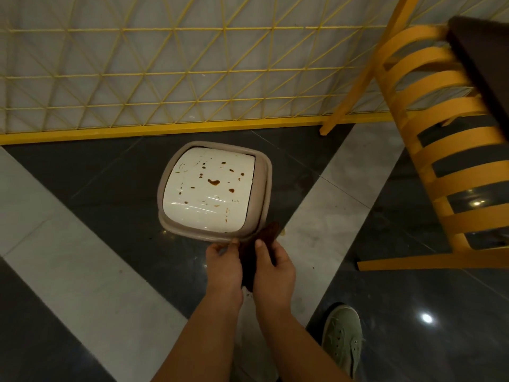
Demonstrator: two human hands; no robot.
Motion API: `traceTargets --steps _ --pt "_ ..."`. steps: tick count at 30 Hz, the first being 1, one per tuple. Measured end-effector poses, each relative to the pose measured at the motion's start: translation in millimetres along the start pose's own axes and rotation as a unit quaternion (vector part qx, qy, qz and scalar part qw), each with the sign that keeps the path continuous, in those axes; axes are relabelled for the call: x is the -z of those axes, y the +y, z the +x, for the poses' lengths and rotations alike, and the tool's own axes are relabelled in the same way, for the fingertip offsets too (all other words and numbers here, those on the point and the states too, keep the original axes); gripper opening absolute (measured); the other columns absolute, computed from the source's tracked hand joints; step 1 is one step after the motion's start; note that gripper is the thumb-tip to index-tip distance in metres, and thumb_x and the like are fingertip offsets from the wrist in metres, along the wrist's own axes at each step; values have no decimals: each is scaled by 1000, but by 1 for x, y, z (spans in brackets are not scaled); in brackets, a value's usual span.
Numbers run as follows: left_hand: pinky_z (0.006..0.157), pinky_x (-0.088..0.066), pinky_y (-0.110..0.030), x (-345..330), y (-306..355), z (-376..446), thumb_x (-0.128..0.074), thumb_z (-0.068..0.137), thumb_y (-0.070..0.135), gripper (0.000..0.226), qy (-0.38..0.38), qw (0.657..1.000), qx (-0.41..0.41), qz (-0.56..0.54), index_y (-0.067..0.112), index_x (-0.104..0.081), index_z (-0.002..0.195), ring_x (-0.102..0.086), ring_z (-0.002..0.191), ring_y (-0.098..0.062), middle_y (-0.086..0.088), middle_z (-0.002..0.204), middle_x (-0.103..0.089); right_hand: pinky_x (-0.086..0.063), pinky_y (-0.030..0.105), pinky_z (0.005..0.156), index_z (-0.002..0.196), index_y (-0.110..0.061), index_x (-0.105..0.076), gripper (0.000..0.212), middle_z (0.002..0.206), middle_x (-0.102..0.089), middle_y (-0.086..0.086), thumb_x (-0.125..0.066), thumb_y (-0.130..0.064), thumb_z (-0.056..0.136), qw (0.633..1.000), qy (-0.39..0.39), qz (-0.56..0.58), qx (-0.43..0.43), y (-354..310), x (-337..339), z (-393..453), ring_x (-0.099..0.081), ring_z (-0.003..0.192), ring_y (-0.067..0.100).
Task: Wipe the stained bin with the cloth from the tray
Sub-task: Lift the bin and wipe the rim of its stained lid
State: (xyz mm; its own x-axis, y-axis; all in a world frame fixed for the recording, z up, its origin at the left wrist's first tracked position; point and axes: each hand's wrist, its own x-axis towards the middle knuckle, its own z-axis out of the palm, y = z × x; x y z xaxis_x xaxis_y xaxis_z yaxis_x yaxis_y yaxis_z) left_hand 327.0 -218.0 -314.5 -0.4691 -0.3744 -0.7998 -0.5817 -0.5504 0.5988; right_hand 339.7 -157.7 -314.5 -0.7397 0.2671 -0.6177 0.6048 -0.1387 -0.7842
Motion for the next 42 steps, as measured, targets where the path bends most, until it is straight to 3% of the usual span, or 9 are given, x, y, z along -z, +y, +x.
traceTargets --steps 5,9,16,20,25,31,36,40,42 --pt "104 -45 -47 -2 -7 -3 -60 94 23 36 -54 998 23 -19 21 -58 130 -61 116 -24 -3 124 -66 -55 25 82 112 -22 -69 22 103 -71 -6 -64 -22 91 998 63 -5 26 -8 3 20 -66 96 10" --pt "106 -40 -49 4 -17 11 -81 63 44 72 -73 995 58 -41 29 -60 130 -59 119 -23 1 126 -67 -47 13 66 93 -32 -61 13 94 -66 -11 -69 -23 87 995 72 -41 62 -35 6 45 -63 86 5" --pt "93 -46 -35 14 -3 2 -58 96 22 25 35 997 6 -71 18 -55 121 -61 104 -18 -5 117 -65 -50 9 75 104 -22 -68 15 100 -68 -7 -65 -21 89 985 35 -112 129 -2 4 26 -62 93 1" --pt "102 -45 -52 11 -6 2 -57 96 27 32 16 998 21 -59 21 -54 127 -60 111 -27 -5 120 -64 -48 3 75 95 -18 -69 8 97 -65 -4 -67 -16 88 979 -5 -142 146 9 6 11 -61 90 0" --pt "106 -40 -57 1 -12 1 -68 82 32 47 -18 994 41 -103 32 -58 127 -59 120 -30 -3 128 -64 -50 12 81 105 -18 -71 17 100 -65 -8 -66 -18 89 979 32 -138 145 -1 14 25 -61 94 2" --pt "102 -45 -51 5 -3 -3 -53 97 16 34 -8 997 47 -66 24 -54 129 -58 114 -28 -6 121 -64 -54 25 87 110 -25 -70 21 103 -63 -10 -62 -20 91 951 -35 -260 165 12 6 11 -62 94 6" --pt "92 -50 -38 22 2 6 -56 89 6 36 72 994 20 -85 11 -59 125 -64 108 -25 -12 118 -67 -51 12 50 100 -28 -66 10 94 -67 -4 -59 -24 94 989 38 -132 45 -1 32 20 -62 76 6" --pt "97 -49 -42 17 -4 1 -56 89 9 38 95 990 20 -102 10 -56 128 -63 109 -28 -14 121 -65 -60 33 74 91 -28 -70 13 89 -72 -4 -58 -23 94 998 -8 -60 31 -5 33 8 -69 85 13" --pt "87 -55 -42 11 -7 -3 -57 92 11 35 73 991 26 -105 15 -56 127 -65 105 -29 -13 118 -67 -61 33 71 94 -20 -72 15 88 -73 -2 -57 -23 95 999 -37 -17 27 -6 27 0 -70 85 14"
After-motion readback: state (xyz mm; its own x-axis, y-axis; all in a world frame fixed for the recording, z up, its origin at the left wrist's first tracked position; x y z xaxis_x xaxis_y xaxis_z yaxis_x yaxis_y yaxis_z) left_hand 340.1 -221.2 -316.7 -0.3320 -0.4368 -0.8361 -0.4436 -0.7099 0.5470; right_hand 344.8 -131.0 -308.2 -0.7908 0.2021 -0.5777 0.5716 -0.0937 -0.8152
